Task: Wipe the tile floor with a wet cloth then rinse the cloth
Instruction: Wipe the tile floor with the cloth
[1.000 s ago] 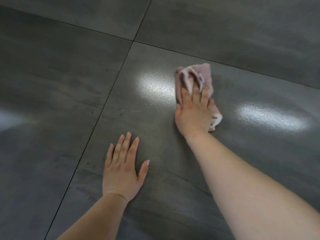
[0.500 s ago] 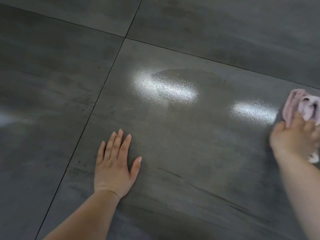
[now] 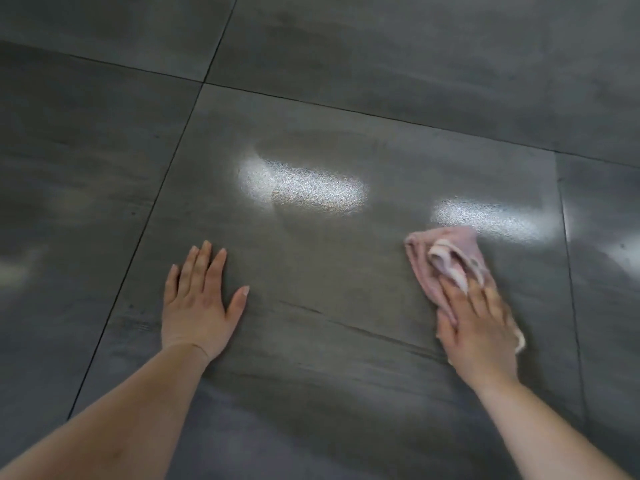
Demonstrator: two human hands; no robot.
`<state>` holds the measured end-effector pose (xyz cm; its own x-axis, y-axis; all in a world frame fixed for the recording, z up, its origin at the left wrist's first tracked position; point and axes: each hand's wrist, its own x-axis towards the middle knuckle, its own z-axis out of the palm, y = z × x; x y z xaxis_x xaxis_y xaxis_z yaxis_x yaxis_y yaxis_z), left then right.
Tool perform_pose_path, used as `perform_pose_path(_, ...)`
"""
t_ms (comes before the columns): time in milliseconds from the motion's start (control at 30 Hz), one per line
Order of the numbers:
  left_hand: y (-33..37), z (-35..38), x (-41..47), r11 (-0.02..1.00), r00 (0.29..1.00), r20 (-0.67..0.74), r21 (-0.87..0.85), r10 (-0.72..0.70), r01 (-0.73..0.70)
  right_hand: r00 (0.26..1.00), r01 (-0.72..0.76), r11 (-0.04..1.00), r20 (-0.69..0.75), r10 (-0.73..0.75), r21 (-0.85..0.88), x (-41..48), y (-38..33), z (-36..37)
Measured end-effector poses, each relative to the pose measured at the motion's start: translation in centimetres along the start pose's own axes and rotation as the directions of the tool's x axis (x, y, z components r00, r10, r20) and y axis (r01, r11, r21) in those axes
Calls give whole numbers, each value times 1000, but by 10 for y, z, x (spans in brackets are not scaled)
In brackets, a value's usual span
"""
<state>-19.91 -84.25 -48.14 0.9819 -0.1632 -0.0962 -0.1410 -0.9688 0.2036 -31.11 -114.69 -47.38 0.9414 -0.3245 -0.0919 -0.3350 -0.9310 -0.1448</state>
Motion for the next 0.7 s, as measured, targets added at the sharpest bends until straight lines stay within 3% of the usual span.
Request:
perform_pose_path(100,1,-1,-1,1000,998,67,24,-8,6,917,-395,912,-7,398,110,-38,34,-19)
perform_pose_path(167,5,-4,-2,1000,991,133,21,-25,23,743,-652,733,-32,669,194,-38,12,-20)
perform_pose_path(200,7,-6,-3,999,988,149,7,-41,40,671,-725,652,15,741,222,-31,-9,-24)
perform_pose_path(233,9,-9,-5,999,986,158,-12,-50,52,667,-734,640,67,742,227,-24,-31,-26)
perform_pose_path(300,13,-15,-15,999,979,202,-18,-27,31,823,-569,805,121,556,171,-21,-67,-19)
perform_pose_path(367,13,-17,-30,1000,970,242,-7,10,-8,951,-244,955,234,201,171,-32,-97,-7)
perform_pose_path(433,13,-16,-43,1000,971,236,-20,25,-21,968,107,983,211,-137,150,-46,-106,1)
perform_pose_path(500,13,-12,-49,998,973,232,-67,13,3,935,287,955,191,-297,82,-49,-91,1)
perform_pose_path(600,14,-11,-49,991,961,276,-125,-17,54,931,322,946,193,-310,-33,-59,-30,4)
perform_pose_path(633,13,-12,-49,992,954,300,-112,-19,55,954,263,964,156,-255,-35,-67,-4,1)
perform_pose_path(700,11,-12,-48,995,942,334,-85,-14,45,996,11,1000,89,-11,-8,-87,43,-5)
